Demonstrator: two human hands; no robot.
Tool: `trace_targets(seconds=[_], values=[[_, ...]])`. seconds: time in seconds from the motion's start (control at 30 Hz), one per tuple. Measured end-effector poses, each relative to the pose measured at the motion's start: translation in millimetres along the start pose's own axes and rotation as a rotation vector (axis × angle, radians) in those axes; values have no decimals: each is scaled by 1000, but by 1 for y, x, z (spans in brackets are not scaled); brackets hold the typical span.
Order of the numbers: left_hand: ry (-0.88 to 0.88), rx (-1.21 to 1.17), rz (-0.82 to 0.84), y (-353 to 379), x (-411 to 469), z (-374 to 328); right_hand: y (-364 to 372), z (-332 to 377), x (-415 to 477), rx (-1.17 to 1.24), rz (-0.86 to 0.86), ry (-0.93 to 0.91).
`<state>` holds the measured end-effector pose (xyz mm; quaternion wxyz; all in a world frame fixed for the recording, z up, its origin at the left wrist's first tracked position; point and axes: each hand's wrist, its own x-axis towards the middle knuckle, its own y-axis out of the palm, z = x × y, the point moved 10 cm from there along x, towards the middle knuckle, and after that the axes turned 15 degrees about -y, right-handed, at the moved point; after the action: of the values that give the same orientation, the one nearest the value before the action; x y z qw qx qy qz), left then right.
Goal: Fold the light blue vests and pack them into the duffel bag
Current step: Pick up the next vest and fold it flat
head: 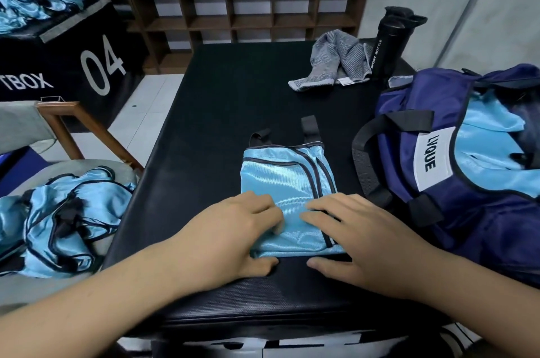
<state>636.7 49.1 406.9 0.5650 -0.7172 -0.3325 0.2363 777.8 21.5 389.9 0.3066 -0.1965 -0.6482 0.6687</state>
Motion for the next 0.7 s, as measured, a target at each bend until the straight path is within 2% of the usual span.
trace_targets(seconds=[0.23, 0.37, 0.5, 0.7], values=[[18, 179, -72, 1, 1, -12, -1, 1, 1, -18, -9, 3], [-17, 160, -108, -5, 3, -13, -6, -2, 2, 10, -53, 19], [-121, -13, -69, -14, 3, -1, -18, -10, 1, 111, -174, 78], [-317, -501, -34, -23, 3, 24, -33, -29, -11, 417, -366, 283]])
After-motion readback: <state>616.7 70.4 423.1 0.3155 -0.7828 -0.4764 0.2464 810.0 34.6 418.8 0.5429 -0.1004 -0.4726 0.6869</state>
